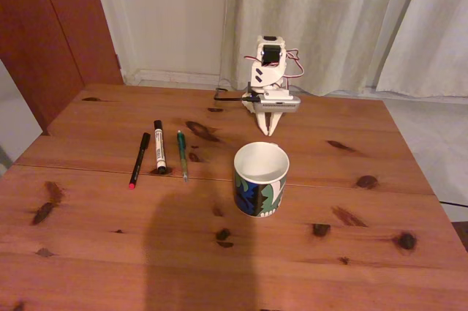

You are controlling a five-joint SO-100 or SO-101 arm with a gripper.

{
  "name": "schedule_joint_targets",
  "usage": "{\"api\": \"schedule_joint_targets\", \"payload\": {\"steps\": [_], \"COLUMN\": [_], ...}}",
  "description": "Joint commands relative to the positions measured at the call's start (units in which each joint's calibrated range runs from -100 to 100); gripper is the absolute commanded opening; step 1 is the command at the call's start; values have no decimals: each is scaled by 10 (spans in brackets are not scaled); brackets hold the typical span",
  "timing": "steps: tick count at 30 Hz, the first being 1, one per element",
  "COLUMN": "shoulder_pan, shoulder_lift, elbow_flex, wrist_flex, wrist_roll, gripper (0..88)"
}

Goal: Clean up the desk and place the pens and markers into the cup

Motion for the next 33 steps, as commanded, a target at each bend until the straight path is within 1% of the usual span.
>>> {"api": "schedule_joint_targets", "payload": {"steps": [1, 33], "shoulder_pan": [17, 22], "shoulder_lift": [0, 0], "elbow_flex": [4, 4], "wrist_flex": [3, 3], "wrist_roll": [-1, -1], "gripper": [8, 7]}}
